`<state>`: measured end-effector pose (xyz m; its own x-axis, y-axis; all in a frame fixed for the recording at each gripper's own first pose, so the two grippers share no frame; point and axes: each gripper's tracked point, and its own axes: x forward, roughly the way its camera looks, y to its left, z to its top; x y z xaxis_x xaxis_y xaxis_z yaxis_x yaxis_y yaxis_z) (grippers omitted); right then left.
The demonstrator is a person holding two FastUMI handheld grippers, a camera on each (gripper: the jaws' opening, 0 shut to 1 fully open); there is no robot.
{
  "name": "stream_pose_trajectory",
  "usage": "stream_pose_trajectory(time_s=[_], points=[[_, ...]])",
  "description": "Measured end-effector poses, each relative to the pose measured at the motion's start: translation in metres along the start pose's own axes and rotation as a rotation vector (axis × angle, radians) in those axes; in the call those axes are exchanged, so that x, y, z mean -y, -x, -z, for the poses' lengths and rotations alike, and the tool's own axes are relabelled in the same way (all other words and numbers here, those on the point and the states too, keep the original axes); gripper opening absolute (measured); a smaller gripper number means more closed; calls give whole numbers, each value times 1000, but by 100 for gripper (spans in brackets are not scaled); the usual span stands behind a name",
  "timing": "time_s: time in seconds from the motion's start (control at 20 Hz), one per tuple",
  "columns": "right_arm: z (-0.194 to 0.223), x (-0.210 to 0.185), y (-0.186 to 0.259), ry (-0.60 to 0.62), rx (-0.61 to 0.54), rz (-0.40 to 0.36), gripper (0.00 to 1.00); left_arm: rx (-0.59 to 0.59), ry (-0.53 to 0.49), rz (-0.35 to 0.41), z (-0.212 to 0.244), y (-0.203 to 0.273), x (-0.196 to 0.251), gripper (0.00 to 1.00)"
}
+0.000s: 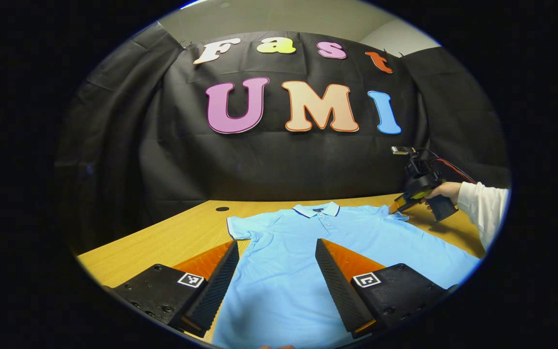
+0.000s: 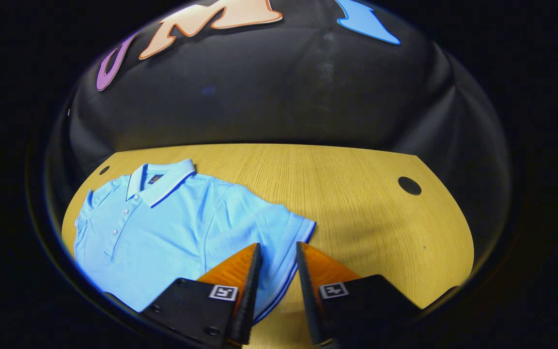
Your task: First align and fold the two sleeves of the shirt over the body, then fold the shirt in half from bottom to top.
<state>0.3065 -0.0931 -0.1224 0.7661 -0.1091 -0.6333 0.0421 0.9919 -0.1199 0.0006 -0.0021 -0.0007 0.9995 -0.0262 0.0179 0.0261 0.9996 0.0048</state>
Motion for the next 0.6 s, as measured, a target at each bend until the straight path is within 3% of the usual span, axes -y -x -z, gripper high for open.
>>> stream_pose_trajectory(time_s=[0.05,0.1,0.2,0.3,0.35,0.6], points=[[0,-3,1,6,3,-2,39,0,0,0,-1,0,0,95],[0,-5,1,11,4,4,23,0,0,0,-1,0,0,95],[0,-6,2,17,3,11,10,1,1,0,0,0,0,95],[1,-5,3,-7,-8,17,11,0,0,0,0,0,0,95],[2,-6,4,-21,-14,14,3,0,0,0,0,0,1,95],[-13,-14,13,-63,30,-4,3,0,-1,0,0,0,0,95]])
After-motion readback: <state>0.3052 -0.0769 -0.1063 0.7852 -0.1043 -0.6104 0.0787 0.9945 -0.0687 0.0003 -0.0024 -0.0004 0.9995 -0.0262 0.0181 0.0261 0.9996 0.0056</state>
